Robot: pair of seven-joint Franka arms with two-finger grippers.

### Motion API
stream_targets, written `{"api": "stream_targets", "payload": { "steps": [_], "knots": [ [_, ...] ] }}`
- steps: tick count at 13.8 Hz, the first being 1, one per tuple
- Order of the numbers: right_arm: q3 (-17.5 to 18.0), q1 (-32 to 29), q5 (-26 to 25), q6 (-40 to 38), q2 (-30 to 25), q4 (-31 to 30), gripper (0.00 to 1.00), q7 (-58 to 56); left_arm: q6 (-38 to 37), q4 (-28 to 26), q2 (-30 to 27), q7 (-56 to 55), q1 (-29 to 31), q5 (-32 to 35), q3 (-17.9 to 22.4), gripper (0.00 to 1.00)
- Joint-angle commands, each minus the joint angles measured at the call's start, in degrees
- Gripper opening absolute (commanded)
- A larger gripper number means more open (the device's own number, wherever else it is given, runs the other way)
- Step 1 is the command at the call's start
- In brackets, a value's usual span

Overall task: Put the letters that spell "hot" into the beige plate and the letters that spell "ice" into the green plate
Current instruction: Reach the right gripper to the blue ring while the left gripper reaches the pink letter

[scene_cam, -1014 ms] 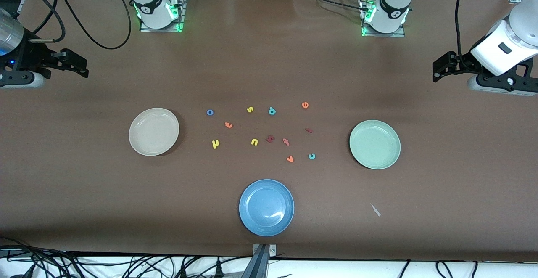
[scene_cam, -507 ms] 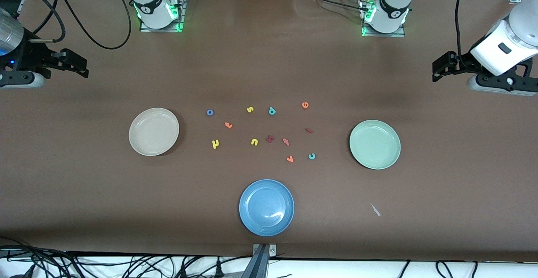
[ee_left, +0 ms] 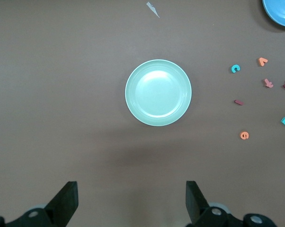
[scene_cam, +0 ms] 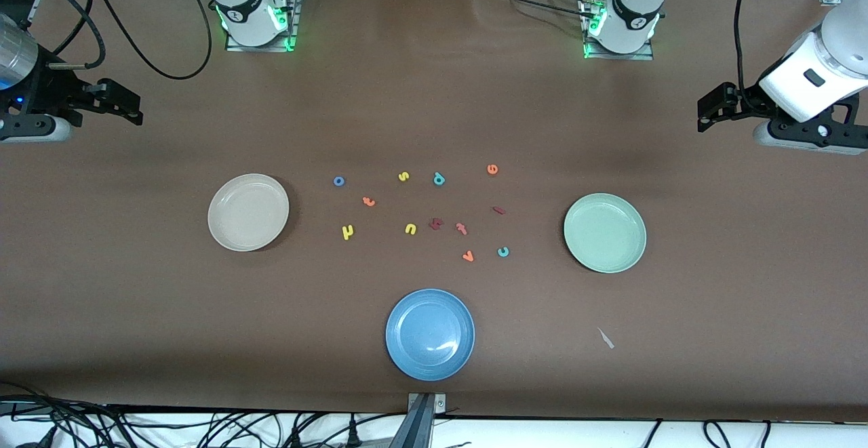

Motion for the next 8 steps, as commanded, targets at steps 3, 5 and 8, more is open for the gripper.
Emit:
{"api": "stream_targets", "payload": {
  "steps": [3,5,8],
  "knots": [
    [0.1,-0.2,0.3,-0.1,-0.7,-0.7,1.00,0.7,-0.4,-0.8,-1.0,-0.3,-0.2,-0.4,0.2,1.00],
    [0.1,-0.2,0.1,-0.1,-0.7,-0.7,1.00,0.1,-0.3,-0.7,-1.0,-0.3,-0.2,-0.3,0.2,1.00],
    [-0.1,-0.5,0.3,-0.1,-0.7,-0.7,1.00,-0.1,-0.1,-0.7,-0.9,-0.2,-0.4,-0.4,0.2,1.00]
  ]
}}
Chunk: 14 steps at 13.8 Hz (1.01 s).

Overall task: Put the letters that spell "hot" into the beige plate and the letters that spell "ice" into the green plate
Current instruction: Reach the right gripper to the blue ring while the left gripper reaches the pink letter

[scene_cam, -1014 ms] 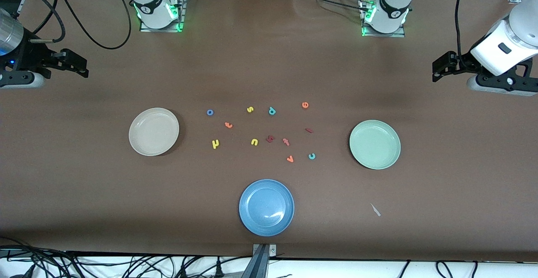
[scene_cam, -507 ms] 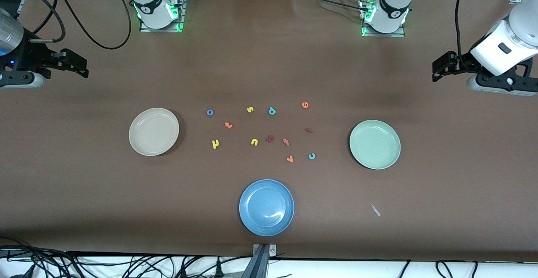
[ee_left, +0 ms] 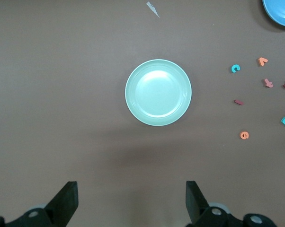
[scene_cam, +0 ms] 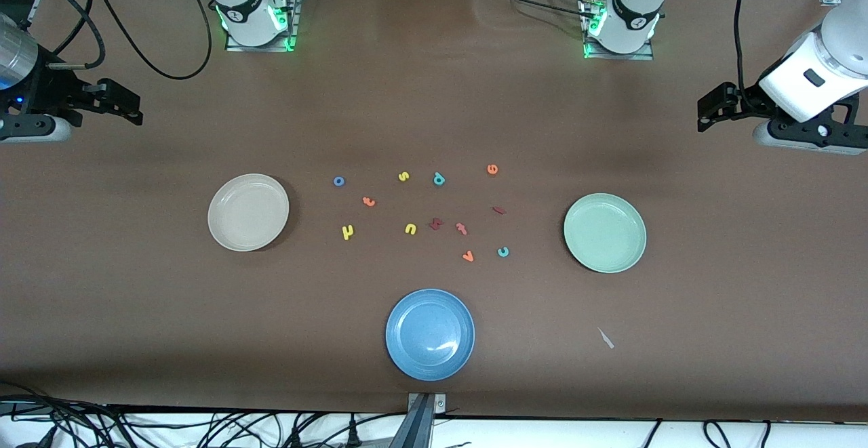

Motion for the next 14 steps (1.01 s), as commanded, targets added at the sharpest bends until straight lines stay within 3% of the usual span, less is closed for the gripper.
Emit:
{"api": "stream_targets", "payload": {
  "steps": [1,9,11,14],
  "knots": [
    [-0.1,-0.4,0.3,-0.1,-0.7,-0.7,1.00,0.0,0.1,-0.7,-0.7,-0.2,-0.5,-0.4,0.1,1.00],
    [0.5,0.8,1.2,0.6,4.2,-0.2,1.00,-0.1,2.8,-0.9,4.1,-1.9,-1.1,-1.3,-3.2,1.00],
    [0.8,3.6,0.5,0.3,10.6,0.0,1.00,0.3,5.1,-1.1,5.5,-6.3,-2.1,-1.3,-4.1,1.00],
    [1.0,4.4,1.0,1.2,12.7,0.9,1.00,0.3,8.1,-1.1,8.0,-17.2,-2.8,-1.3,-6.9,1.00]
  ]
}}
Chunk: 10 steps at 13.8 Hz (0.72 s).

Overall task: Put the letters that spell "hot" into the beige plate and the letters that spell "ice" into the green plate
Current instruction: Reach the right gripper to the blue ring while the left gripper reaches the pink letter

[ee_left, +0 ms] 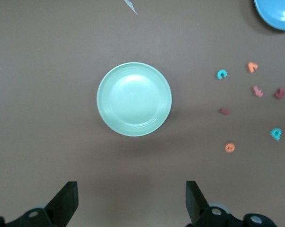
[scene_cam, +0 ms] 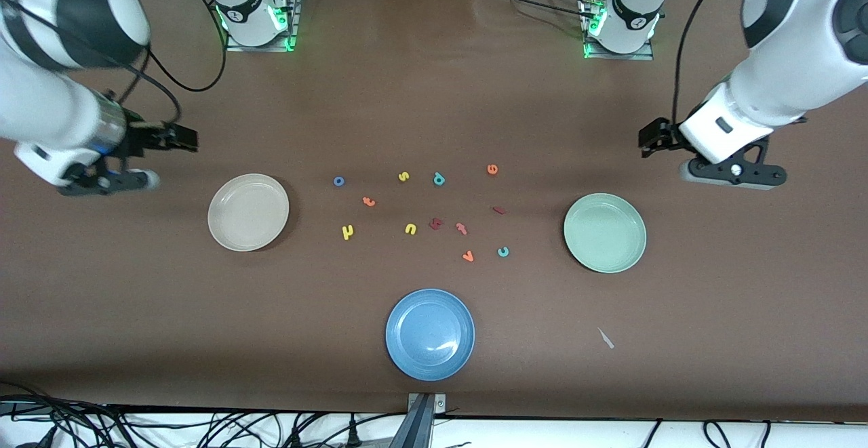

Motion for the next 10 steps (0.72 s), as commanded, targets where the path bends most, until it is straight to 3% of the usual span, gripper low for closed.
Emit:
{"api": "stream_targets", "payload": {
  "steps": [1,4,8,10],
  "knots": [
    [0.4,1.0,0.9,-0.2,1.6,1.3,1.00,0.9,3.2,-0.1,2.4,-10.6,-1.3,-1.2,-1.7,1.00],
    [0.7,3.6,4.8,4.5,3.8,-0.5,1.00,1.2,7.6,-0.1,6.3,-25.7,-2.6,-1.2,-4.2,1.00],
    [0.9,7.1,4.9,12.7,3.8,-5.8,1.00,7.9,13.6,-0.1,12.5,-44.6,-5.0,-2.0,-6.5,1.00],
    [2.0,7.4,4.9,18.3,2.9,-11.4,1.00,10.1,16.4,-0.1,15.6,-51.3,-6.4,-3.0,-6.5,1.00]
  ]
}}
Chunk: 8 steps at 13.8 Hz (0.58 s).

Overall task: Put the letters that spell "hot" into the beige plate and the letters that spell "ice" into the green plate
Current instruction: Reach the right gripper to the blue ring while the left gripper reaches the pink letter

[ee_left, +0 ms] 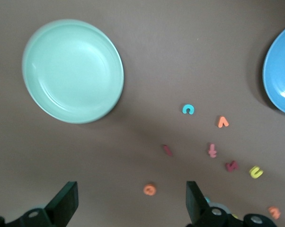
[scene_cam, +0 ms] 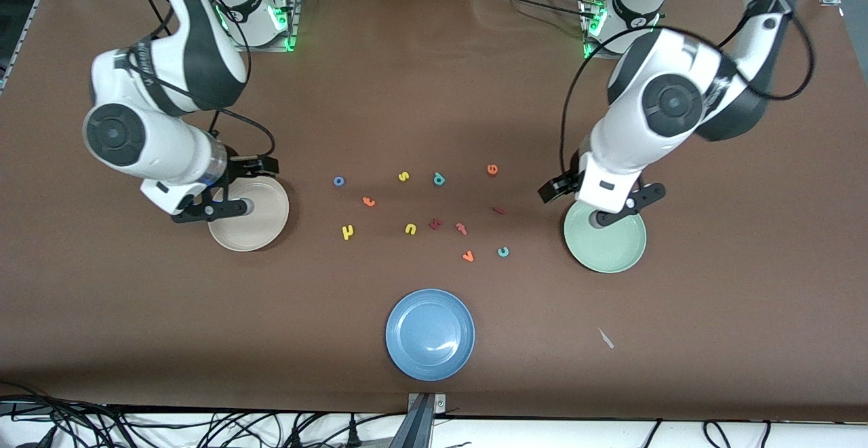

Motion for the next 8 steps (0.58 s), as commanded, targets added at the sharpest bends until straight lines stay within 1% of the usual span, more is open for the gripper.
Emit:
{"api": "stream_targets", "payload": {
  "steps": [1,3,5,6,7,8],
  "knots": [
    [1.9,0.1,0.8,7.4,-2.6,-8.4,1.00,3.1,3.8,0.7,4.4,-8.8,-1.4,-3.1,0.0,1.00],
    [4.6,0.1,0.8,15.5,-3.4,-14.4,1.00,8.5,7.5,0.6,7.5,-13.8,-2.5,-5.9,0.0,1.00],
    [8.1,0.1,0.2,26.2,-3.5,-20.8,1.00,15.4,10.1,0.5,10.1,-17.9,-3.8,-6.3,0.1,0.99],
    [8.8,0.2,0.2,29.8,-2.9,-22.7,1.00,16.3,10.7,0.5,11.2,-19.6,-4.4,-6.3,0.1,0.96],
    [8.9,1.1,0.1,33.0,-1.7,-24.2,1.00,16.4,11.2,0.2,12.0,-20.3,-4.9,-6.3,0.1,0.87],
    [8.9,1.7,0.1,36.2,-0.8,-25.4,1.00,16.4,12.6,-1.0,12.4,-20.5,-5.0,-6.3,0.1,0.82]
  ]
}}
